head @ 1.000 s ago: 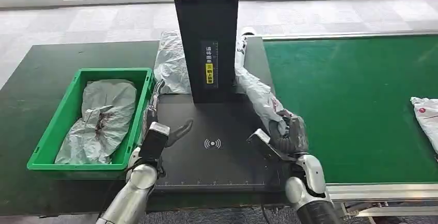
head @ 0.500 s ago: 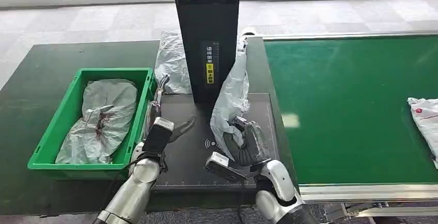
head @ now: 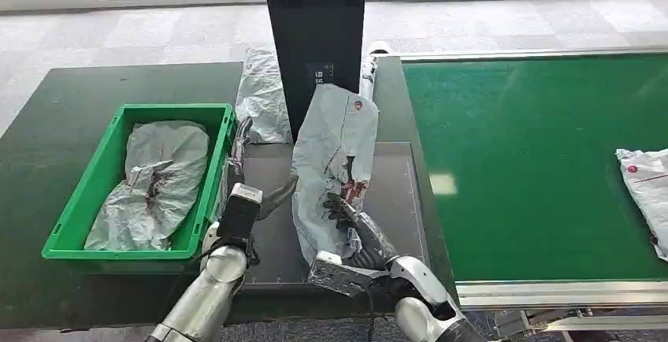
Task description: Moved the parcel from conveyor to table for the left to box.
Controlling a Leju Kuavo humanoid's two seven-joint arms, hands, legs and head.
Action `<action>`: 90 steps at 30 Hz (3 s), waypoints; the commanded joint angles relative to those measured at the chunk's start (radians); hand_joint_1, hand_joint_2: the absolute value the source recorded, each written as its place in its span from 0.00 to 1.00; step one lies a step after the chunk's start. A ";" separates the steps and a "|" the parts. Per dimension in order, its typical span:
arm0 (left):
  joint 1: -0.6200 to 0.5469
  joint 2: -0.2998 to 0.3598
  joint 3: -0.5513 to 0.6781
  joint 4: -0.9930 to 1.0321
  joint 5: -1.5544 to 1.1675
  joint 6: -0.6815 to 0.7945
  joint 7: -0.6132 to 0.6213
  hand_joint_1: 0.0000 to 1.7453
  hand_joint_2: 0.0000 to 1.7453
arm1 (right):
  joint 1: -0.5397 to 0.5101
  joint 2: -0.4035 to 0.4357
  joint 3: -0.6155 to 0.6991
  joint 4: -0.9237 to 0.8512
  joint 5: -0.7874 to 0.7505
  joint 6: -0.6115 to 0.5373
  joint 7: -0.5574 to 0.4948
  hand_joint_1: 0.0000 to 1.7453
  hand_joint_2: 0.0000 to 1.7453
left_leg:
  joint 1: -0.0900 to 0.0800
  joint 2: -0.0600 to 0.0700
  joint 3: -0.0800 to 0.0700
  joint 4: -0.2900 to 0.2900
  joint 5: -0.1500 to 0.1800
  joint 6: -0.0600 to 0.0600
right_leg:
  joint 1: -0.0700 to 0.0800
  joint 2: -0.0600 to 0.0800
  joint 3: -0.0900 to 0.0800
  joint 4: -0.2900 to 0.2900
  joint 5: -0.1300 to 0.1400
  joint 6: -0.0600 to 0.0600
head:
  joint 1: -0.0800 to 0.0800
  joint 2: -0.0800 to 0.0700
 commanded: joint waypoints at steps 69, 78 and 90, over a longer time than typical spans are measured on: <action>-0.285 0.240 0.231 0.112 -0.935 0.223 0.460 1.00 1.00 | 0.058 0.027 -0.324 -0.022 -0.502 -0.395 -0.403 0.00 1.00 | 0.001 0.000 0.008 -0.001 0.001 0.000 | 0.001 0.004 0.007 0.000 0.000 -0.001 | 0.000 0.000; -0.262 0.340 0.440 0.173 -1.163 0.178 0.579 1.00 1.00 | 0.043 0.017 -0.311 -0.033 -0.520 -0.392 -0.395 0.00 1.00 | 0.001 0.001 0.008 -0.002 0.002 -0.002 | 0.002 0.004 0.006 0.001 0.000 -0.002 | 0.000 0.000; -0.353 0.375 0.561 0.574 -0.977 -0.083 0.513 0.32 1.00 | 0.033 -0.007 -0.307 -0.006 -0.525 -0.348 -0.370 0.00 1.00 | 0.002 -0.001 0.007 -0.003 0.003 -0.003 | 0.002 0.003 0.006 -0.001 0.000 -0.003 | 0.000 0.000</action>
